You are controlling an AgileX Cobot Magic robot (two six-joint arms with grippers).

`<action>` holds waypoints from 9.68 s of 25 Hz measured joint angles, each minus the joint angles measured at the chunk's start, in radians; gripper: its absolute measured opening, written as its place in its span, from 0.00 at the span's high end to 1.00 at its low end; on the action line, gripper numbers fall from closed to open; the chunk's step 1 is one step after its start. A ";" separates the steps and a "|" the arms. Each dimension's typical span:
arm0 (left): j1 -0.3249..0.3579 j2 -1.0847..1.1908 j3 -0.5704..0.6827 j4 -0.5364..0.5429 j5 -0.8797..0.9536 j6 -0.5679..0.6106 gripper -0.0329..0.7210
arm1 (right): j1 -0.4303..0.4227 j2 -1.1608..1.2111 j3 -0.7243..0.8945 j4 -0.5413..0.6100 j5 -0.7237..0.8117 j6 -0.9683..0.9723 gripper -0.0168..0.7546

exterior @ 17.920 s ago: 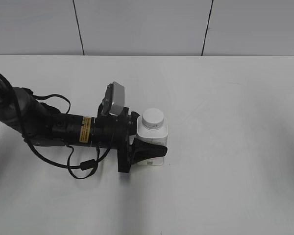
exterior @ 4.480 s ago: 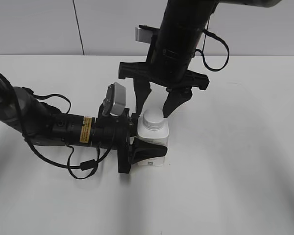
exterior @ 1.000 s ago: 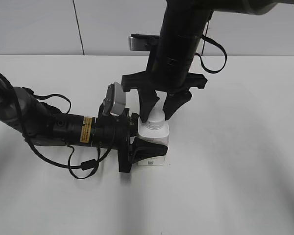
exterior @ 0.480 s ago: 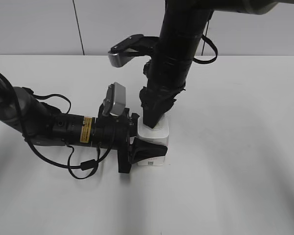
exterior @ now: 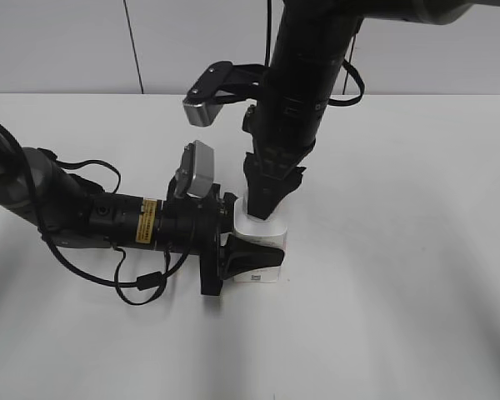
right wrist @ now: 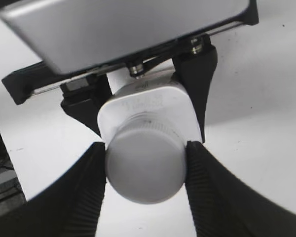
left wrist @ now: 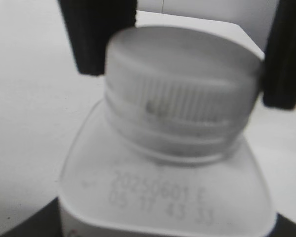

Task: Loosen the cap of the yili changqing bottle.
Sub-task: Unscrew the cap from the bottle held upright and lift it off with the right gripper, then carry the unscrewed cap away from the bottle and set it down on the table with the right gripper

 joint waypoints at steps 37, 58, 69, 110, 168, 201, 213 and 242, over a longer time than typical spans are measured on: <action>0.000 0.000 -0.004 0.018 0.003 -0.002 0.43 | 0.000 0.000 0.000 -0.023 0.005 -0.202 0.38; 0.000 0.000 -0.005 0.020 0.003 -0.003 0.43 | 0.000 -0.038 0.001 -0.026 0.007 -0.146 0.35; 0.001 0.000 -0.005 0.020 0.003 -0.003 0.43 | 0.000 -0.103 0.001 -0.054 0.006 0.046 0.35; 0.001 0.000 -0.005 0.011 0.002 -0.007 0.44 | 0.000 -0.026 0.002 0.013 0.005 1.191 0.35; 0.001 0.000 -0.005 0.007 0.003 -0.013 0.44 | 0.000 -0.012 0.002 -0.017 0.006 0.215 0.47; 0.001 0.000 -0.005 0.014 0.003 -0.007 0.44 | 0.000 -0.084 0.002 -0.030 0.006 -0.012 0.47; 0.001 0.000 -0.005 0.015 0.003 -0.007 0.44 | -0.196 -0.112 0.002 -0.090 0.005 0.389 0.48; 0.001 0.000 -0.005 0.024 0.001 -0.007 0.44 | -0.522 0.054 0.280 -0.092 -0.307 0.721 0.48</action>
